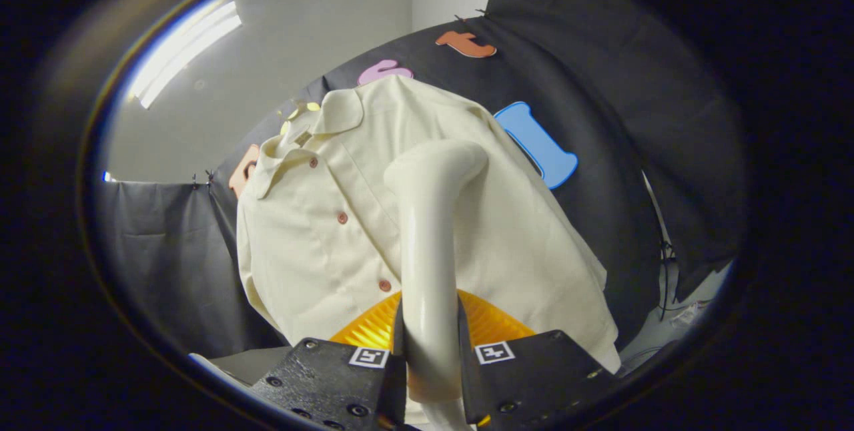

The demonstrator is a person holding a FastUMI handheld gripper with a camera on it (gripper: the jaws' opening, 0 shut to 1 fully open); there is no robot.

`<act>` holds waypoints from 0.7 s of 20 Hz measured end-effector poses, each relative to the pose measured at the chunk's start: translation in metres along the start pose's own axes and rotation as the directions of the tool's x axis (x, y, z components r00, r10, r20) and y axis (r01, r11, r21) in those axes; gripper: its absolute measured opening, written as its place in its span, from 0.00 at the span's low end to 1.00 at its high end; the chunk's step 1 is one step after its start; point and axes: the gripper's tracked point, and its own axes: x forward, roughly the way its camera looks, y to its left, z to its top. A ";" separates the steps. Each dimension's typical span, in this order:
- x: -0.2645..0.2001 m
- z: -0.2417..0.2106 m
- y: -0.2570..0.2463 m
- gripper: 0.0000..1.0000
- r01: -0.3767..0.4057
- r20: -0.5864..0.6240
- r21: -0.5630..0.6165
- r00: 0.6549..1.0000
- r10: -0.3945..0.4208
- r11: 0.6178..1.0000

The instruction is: Iron the clothes twice with a garment steamer, once on the left side and once on the right side.

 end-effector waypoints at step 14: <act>-0.042 -0.102 -0.080 0.33 0.091 -0.107 0.132 0.991 -0.077 0.987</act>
